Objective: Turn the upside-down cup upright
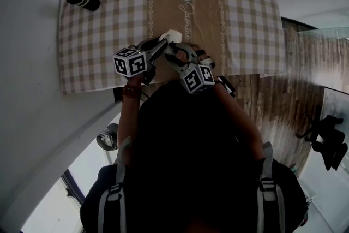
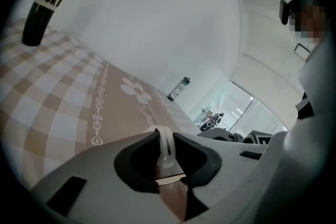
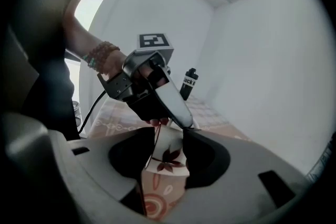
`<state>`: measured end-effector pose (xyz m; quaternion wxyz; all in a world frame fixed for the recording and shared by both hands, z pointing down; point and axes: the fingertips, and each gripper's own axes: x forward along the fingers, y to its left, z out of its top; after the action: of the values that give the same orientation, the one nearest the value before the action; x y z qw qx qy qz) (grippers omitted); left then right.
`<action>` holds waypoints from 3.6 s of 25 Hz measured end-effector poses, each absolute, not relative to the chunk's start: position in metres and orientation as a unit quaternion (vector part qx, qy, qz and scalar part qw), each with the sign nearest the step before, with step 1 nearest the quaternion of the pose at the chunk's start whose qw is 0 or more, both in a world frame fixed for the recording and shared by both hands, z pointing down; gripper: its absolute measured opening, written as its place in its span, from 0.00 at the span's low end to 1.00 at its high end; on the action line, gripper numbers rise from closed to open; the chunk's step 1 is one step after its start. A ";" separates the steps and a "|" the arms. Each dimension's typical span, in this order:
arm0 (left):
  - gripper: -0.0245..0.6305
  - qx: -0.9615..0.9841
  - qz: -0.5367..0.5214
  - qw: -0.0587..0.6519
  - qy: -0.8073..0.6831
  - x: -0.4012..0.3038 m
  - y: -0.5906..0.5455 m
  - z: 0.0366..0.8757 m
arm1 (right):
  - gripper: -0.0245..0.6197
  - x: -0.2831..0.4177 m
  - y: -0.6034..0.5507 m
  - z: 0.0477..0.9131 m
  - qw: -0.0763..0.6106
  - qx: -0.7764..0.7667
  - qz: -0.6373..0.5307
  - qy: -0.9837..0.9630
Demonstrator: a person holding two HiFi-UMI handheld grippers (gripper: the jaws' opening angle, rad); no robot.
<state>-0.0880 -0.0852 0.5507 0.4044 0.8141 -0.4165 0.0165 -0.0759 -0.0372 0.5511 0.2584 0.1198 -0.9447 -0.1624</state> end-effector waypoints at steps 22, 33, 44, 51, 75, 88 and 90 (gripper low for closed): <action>0.14 0.879 -0.088 0.248 -0.398 -0.076 -0.072 0.485 | 0.61 -0.046 -0.096 0.530 -0.061 0.179 0.459 -0.868; 0.14 0.902 -0.055 0.204 -0.377 -0.070 -0.065 0.484 | 0.57 -0.056 -0.089 0.531 -0.073 0.127 0.502 -0.852; 0.15 0.914 -0.035 0.185 -0.359 -0.050 -0.060 0.485 | 0.59 -0.045 -0.093 0.534 -0.049 0.114 0.501 -0.856; 0.16 0.913 -0.035 0.185 -0.361 -0.030 -0.065 0.485 | 0.59 -0.017 -0.107 0.516 -0.039 0.159 0.423 -0.891; 0.14 0.898 0.168 0.119 -0.389 -0.016 -0.051 0.542 | 0.60 -0.007 -0.091 0.526 0.166 0.223 -0.009 -0.961; 0.14 0.896 0.183 0.177 -0.365 -0.014 -0.047 0.589 | 0.60 -0.007 -0.087 0.568 0.208 0.212 -0.016 -0.955; 0.14 0.897 0.177 0.181 -0.363 -0.013 -0.046 0.593 | 0.60 -0.006 -0.086 0.569 0.209 0.212 -0.013 -0.955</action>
<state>-0.0133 -0.0462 0.5926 0.1809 0.8969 -0.3627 0.1768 -0.0064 -0.0865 0.5688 0.2087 0.2119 -0.9547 -0.0127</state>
